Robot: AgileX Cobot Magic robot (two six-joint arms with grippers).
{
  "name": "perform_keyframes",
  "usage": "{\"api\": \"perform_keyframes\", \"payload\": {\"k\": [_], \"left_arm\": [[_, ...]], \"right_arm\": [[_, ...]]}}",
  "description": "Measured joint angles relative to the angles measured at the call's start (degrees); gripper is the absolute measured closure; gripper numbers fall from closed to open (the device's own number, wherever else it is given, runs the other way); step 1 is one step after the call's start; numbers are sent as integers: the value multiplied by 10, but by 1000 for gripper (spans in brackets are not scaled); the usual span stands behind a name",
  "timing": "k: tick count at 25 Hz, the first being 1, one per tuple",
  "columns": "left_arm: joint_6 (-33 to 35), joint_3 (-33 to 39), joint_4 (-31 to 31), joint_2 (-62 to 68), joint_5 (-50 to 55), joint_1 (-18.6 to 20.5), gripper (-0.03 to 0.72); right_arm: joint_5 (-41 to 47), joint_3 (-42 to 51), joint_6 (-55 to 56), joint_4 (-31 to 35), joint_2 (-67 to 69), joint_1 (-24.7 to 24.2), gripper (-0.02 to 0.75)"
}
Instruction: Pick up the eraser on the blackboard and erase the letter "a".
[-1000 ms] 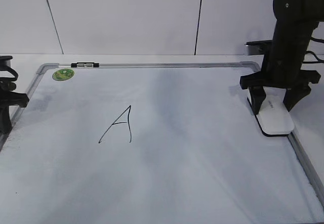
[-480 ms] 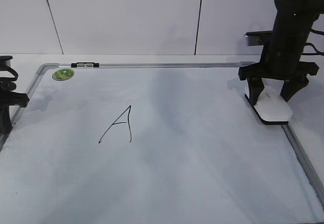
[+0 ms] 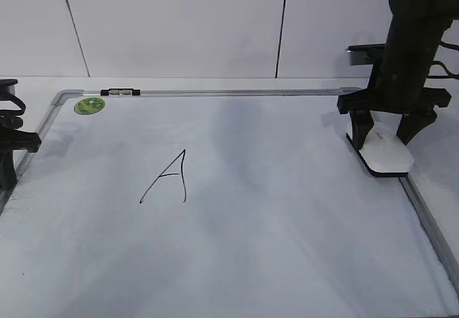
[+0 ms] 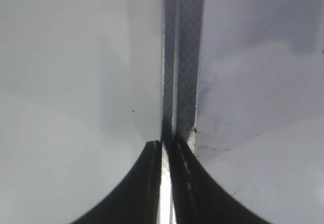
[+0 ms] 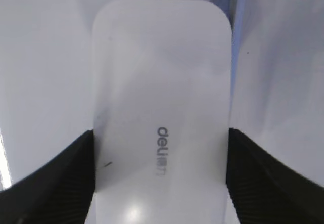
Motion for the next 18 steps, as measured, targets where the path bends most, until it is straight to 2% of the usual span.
{"api": "perform_keyframes", "payload": {"k": [18], "left_arm": [[0,0,0,0,0,0,635]], "right_arm": [[0,0,1,9,0,0,151]]}}
